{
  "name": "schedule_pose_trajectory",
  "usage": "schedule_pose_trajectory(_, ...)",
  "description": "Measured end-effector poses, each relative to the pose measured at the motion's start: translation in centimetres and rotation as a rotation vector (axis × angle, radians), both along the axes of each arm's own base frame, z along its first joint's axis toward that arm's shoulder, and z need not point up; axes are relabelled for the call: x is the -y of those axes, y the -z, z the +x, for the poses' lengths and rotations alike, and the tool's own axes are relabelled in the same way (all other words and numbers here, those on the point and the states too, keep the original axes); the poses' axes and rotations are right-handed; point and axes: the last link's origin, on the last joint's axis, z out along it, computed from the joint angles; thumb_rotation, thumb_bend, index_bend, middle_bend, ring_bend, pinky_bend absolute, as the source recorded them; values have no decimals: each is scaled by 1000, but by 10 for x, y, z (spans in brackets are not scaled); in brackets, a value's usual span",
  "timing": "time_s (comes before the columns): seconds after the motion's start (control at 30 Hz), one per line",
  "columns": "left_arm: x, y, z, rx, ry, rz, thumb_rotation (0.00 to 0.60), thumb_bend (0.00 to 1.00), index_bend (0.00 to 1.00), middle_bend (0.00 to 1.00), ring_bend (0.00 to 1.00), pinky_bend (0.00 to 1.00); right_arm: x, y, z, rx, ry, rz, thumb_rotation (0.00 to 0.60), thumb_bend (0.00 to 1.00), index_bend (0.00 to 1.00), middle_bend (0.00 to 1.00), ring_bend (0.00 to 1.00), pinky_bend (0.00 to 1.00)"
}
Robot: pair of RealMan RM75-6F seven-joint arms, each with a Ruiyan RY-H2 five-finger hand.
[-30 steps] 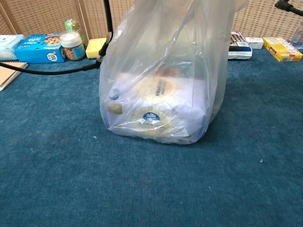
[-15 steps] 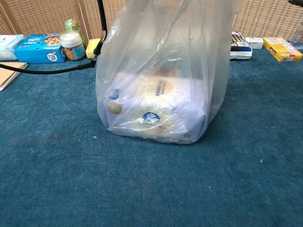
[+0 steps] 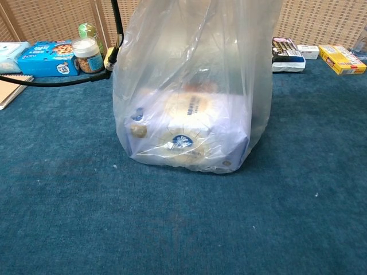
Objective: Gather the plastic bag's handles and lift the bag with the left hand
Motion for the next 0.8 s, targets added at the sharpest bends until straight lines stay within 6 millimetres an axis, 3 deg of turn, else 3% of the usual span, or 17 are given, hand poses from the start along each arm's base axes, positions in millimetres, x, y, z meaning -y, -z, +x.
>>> schedule_pose_trajectory(0.43,-2,-3,-1,76,-45,-65,0,175,366,313,196,263,-15,-20,-10,68,-18,3,600,112,380,305,155,64)
schedule_pose_trajectory(0.63,-2,-3,0,117,-59,-129,0,175,366,342,252,327,-22,-33,-20,92,-1,-52,600,112,380,305,155,64)
schedule_pose_trajectory(0.8,-3,-2,0,155,-69,-207,0,175,366,425,332,393,-23,-38,-27,94,16,-77,600,113,380,305,155,64)
